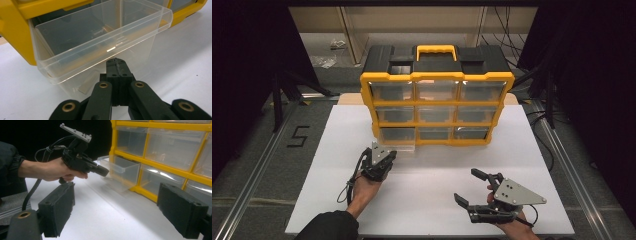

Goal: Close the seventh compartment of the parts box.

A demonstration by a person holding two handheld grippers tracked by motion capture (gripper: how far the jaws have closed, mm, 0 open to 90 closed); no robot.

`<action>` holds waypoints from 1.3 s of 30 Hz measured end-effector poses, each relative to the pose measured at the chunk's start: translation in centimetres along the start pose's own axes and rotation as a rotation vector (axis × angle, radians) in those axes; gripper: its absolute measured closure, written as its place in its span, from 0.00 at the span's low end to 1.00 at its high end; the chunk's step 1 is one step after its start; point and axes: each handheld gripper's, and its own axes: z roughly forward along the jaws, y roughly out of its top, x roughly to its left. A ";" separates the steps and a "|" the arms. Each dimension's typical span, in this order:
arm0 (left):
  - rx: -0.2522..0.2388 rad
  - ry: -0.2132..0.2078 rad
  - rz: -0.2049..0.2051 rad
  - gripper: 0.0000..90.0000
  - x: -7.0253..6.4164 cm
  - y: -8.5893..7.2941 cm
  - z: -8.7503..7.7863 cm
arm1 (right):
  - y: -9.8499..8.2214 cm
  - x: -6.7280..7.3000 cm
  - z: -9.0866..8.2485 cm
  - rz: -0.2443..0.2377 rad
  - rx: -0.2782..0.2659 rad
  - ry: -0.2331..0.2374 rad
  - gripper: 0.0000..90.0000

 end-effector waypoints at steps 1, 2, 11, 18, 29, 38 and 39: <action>-0.001 -0.001 0.001 1.00 0.0 0.0 0.0 | 0.0 0.0 0.0 -0.002 -0.001 0.000 0.18; -0.003 -0.001 0.001 1.00 0.0 0.0 0.1 | 0.0 0.0 0.0 -0.002 -0.001 0.001 0.18; -0.015 0.007 0.010 1.00 0.1 0.0 0.6 | 0.0 0.0 0.0 0.003 0.001 0.001 0.18; -0.023 0.013 0.010 1.00 0.3 0.0 1.0 | 0.0 0.0 0.0 -0.001 -0.003 0.001 0.18; -0.033 0.021 0.000 1.00 0.6 0.2 1.5 | 0.0 0.0 0.0 0.000 -0.004 0.000 0.18; -0.049 0.030 -0.008 1.00 1.1 0.3 2.0 | 0.0 0.1 0.0 0.000 0.000 0.001 0.18; -0.051 0.033 -0.009 1.00 1.1 0.3 2.0 | 0.0 0.0 0.0 0.000 0.000 0.002 0.18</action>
